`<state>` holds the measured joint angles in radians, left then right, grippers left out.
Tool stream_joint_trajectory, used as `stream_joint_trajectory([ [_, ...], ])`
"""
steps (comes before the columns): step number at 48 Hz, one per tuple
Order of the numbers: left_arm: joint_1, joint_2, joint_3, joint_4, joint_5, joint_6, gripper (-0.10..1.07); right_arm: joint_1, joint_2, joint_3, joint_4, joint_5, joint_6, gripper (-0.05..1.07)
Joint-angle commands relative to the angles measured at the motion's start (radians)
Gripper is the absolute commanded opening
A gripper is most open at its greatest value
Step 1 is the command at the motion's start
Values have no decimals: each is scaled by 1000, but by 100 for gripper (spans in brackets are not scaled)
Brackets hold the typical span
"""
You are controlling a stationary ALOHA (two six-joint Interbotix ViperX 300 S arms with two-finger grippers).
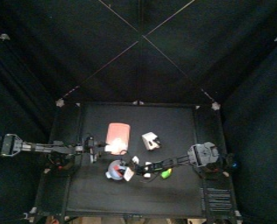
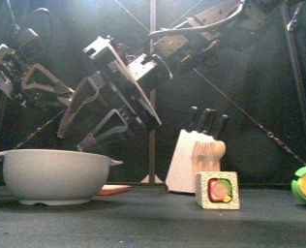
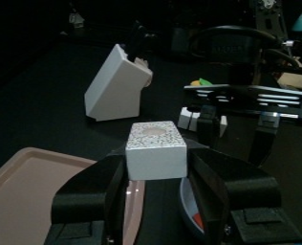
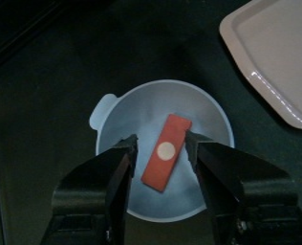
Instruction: Put rice on plate
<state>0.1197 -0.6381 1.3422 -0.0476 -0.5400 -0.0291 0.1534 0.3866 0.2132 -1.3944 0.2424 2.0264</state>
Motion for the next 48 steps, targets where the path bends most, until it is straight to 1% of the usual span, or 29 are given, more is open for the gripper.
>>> stream_joint_trajectory([
  [1, 3, 0, -11, -2, -6, 2, 47, 2, -29, -31, -2, 0, 0, 81],
  [7, 6, 2, -11, -3, -5, -2, 47, 3, -43, -32, -3, 0, -2, 81],
  [11, 17, 9, -11, -21, -3, -2, 47, 3, -58, -31, -5, 0, -2, 81],
  [21, 86, 23, -9, -51, -5, 3, 47, 3, -94, -28, -5, 2, -2, 81],
  [30, 140, 63, -12, -75, -14, 2, 47, 11, -114, -38, -18, 0, -2, 81],
  [33, 156, 92, -17, -87, -31, 2, 47, 15, -120, -38, -25, 2, -2, 81],
  [39, 166, 158, -26, -101, -66, 2, 47, 25, -138, -37, -32, 2, -2, 81],
  [48, 175, 308, -60, -92, -104, 8, 47, 41, -176, -14, -43, 6, -2, 81],
])
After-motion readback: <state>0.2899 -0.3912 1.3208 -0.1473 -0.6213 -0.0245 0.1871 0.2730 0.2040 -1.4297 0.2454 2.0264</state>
